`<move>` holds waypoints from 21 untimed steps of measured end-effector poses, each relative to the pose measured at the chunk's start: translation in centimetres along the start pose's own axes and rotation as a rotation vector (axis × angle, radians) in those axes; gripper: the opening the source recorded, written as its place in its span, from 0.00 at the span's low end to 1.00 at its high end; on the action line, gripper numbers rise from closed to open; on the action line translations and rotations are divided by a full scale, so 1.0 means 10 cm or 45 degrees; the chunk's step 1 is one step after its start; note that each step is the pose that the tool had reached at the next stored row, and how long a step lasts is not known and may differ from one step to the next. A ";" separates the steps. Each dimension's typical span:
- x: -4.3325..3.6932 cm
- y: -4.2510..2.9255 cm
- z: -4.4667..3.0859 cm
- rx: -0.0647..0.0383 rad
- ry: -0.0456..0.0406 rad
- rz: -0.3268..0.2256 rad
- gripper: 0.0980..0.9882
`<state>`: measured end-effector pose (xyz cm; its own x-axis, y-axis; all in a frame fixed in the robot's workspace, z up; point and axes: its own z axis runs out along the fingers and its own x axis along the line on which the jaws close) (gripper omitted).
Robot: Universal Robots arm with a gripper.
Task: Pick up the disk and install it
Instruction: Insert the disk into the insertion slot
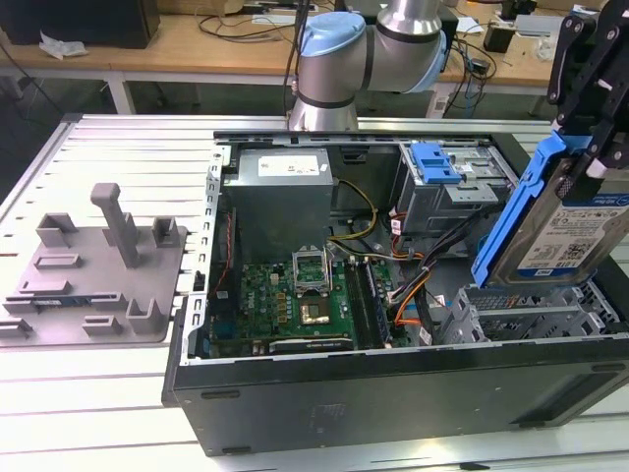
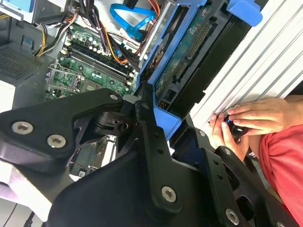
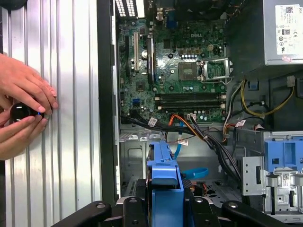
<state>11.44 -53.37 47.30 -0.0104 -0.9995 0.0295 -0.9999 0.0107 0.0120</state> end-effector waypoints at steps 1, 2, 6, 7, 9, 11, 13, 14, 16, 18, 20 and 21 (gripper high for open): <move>0.000 0.000 0.001 0.000 0.000 -0.001 0.30; 0.000 0.001 0.004 0.000 0.000 -0.003 0.30; 0.000 0.001 0.014 0.000 0.000 -0.014 0.30; 0.000 0.001 0.016 0.001 0.000 -0.017 0.30; 0.000 0.001 0.020 0.001 0.000 -0.023 0.30; 0.000 0.001 0.027 0.001 0.000 -0.029 0.30; 0.002 0.001 0.031 0.001 0.001 -0.029 0.30; 0.004 0.001 0.036 0.001 0.000 -0.029 0.30; 0.004 0.001 0.041 0.001 0.000 -0.029 0.30; 0.004 0.001 0.042 0.001 0.000 -0.029 0.30; 0.004 0.000 0.042 0.001 0.000 -0.029 0.30; 0.004 -0.002 0.043 0.001 0.000 -0.029 0.30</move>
<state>11.46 -53.42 46.87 0.0128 -0.9995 0.0292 -0.9999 -0.0124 0.0119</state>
